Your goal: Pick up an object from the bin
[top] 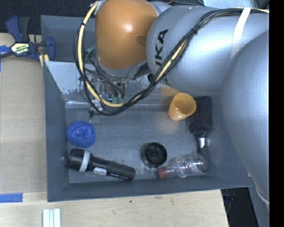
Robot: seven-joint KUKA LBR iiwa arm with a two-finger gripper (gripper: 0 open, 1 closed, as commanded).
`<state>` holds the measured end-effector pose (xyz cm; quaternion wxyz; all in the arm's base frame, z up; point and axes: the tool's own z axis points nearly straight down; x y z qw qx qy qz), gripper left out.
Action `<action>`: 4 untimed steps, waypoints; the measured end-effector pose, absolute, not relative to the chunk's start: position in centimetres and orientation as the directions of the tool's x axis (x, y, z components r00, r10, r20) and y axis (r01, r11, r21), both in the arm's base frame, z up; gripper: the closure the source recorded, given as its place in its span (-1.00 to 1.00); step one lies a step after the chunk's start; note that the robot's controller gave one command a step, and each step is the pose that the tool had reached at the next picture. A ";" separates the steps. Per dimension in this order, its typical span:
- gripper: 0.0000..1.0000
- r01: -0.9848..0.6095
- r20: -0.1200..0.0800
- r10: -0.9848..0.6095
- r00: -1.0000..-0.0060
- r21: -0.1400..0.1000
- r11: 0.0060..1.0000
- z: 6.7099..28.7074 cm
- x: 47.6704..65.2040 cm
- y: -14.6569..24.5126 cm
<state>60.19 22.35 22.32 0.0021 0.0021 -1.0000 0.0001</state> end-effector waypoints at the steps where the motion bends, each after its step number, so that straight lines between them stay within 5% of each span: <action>1: -1.00 0.001 -0.003 0.001 -1.000 0.001 1.000 22.9 60.3 22.2; 2: -1.00 0.043 0.000 0.043 -0.999 0.002 0.999 7.6 59.3 24.0; 3: -1.00 0.110 -0.007 0.110 -0.994 0.004 0.994 16.1 58.7 24.3; 4: -1.00 0.191 -0.002 0.191 -0.982 0.003 0.982 10.0 57.9 23.1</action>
Offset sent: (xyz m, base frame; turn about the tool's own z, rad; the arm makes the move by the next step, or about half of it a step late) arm -0.0109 0.0177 -0.1532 0.0492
